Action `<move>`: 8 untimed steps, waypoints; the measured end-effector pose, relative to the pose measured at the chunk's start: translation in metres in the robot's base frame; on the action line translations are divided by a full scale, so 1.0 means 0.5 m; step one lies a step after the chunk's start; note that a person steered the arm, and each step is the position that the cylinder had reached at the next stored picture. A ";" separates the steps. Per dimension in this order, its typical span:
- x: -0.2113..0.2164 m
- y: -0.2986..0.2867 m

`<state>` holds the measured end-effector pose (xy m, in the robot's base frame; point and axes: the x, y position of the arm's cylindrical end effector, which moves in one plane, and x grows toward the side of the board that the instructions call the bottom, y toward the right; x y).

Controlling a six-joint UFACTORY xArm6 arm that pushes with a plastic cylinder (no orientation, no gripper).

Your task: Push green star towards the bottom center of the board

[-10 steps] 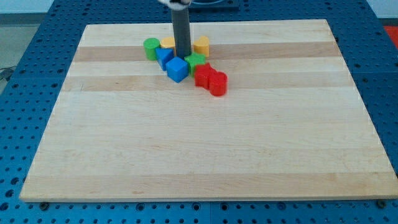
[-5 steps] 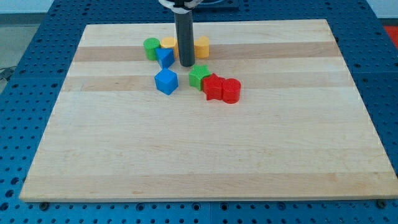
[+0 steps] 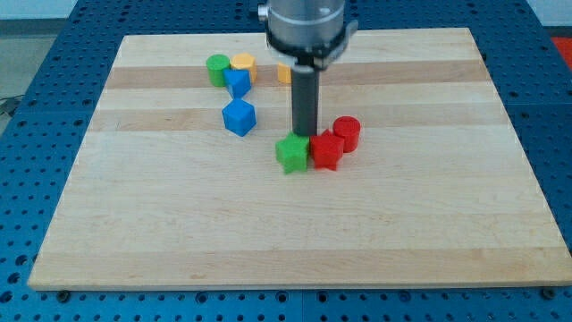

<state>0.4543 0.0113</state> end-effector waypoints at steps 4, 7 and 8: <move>-0.005 -0.010; 0.079 -0.090; 0.115 -0.086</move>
<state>0.5119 -0.0315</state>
